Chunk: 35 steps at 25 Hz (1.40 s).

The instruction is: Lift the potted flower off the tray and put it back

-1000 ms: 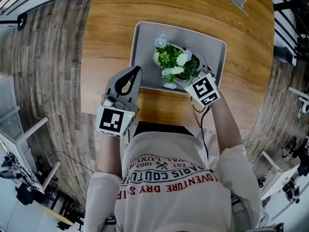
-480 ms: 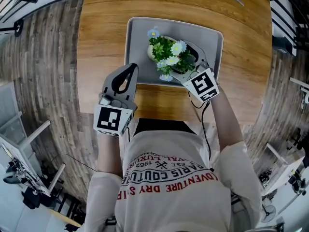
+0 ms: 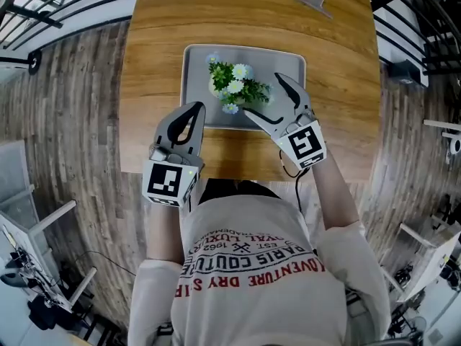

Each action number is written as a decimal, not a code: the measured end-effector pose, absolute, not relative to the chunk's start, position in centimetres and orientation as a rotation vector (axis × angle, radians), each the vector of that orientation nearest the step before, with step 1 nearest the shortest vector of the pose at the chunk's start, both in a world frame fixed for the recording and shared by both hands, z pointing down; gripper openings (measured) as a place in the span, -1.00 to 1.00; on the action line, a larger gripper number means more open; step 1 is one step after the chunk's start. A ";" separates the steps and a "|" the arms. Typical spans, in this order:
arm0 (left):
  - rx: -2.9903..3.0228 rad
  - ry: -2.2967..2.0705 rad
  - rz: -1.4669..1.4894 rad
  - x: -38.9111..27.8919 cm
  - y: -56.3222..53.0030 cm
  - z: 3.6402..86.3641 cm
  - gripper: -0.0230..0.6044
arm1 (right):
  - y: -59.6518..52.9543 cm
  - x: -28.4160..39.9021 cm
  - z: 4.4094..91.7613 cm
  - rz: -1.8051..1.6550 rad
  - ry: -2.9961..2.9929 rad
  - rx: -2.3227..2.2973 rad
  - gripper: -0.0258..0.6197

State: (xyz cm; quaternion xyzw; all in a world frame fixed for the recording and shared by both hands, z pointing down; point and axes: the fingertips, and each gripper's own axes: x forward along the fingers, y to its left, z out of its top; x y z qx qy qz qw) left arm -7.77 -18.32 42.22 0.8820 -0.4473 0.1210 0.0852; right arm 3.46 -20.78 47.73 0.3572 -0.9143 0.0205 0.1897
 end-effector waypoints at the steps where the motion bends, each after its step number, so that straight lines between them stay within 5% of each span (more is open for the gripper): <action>1: 2.640 -1.339 0.356 -7.6 -18.2 41.7 -0.89 | -20.5 3.7 46.7 0.050 -2.584 1.027 0.52; 4: 2.673 -1.356 0.351 -7.3 -17.9 40.1 -0.89 | -20.1 4.4 43.3 -0.044 -2.636 1.124 0.42; 5: 2.685 -1.363 0.349 -7.2 -17.9 39.6 -0.89 | -20.2 5.0 42.1 -0.074 -2.637 1.195 0.10; 6: 2.697 -1.370 0.346 -7.2 -17.9 39.0 -0.89 | -20.3 5.7 41.1 -0.094 -2.630 1.273 -0.43; 10: 2.746 -1.397 0.320 -7.3 -18.5 36.8 -0.89 | -20.4 7.9 38.5 -0.094 -2.609 1.420 -0.71; 35: 2.865 -1.349 0.247 -6.6 -21.4 32.7 -0.89 | -21.6 9.9 33.3 -0.134 -2.614 1.551 -0.84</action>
